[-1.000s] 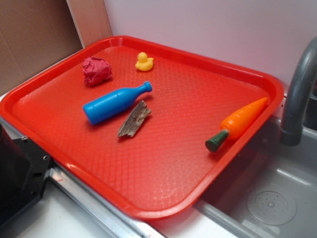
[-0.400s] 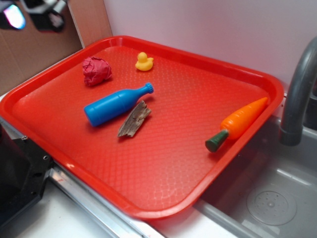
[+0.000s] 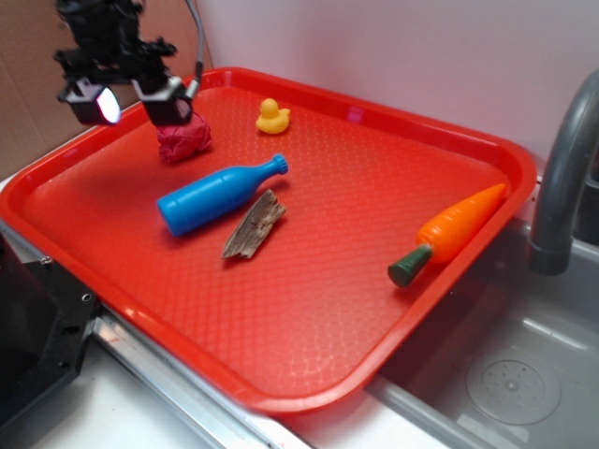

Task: Grab the red paper.

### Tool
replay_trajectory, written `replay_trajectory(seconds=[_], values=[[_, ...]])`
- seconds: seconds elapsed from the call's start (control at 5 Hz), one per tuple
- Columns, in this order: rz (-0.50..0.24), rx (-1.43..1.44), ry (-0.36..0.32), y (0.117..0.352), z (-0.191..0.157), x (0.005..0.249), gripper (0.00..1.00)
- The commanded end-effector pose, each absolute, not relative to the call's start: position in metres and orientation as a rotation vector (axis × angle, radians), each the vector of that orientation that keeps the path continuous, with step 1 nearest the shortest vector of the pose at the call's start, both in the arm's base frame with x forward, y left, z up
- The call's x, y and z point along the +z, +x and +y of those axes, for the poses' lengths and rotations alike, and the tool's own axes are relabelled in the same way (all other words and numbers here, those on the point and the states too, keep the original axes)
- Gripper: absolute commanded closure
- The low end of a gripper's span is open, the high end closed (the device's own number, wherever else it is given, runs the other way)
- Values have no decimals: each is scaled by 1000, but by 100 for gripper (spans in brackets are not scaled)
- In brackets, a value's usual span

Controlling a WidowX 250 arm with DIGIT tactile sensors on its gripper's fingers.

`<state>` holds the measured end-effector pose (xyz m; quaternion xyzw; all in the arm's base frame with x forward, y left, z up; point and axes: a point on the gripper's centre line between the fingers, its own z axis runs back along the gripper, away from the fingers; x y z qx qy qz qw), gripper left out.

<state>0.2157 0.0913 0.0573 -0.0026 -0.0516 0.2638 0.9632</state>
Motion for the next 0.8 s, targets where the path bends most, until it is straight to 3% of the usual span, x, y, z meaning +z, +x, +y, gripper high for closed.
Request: replay_trajectory(seconds=[0.0, 0.4, 0.6], values=[[-99, 456, 42, 255, 93, 38, 0], [-63, 389, 79, 252, 82, 13, 0], [-57, 378, 78, 248, 80, 9, 100]])
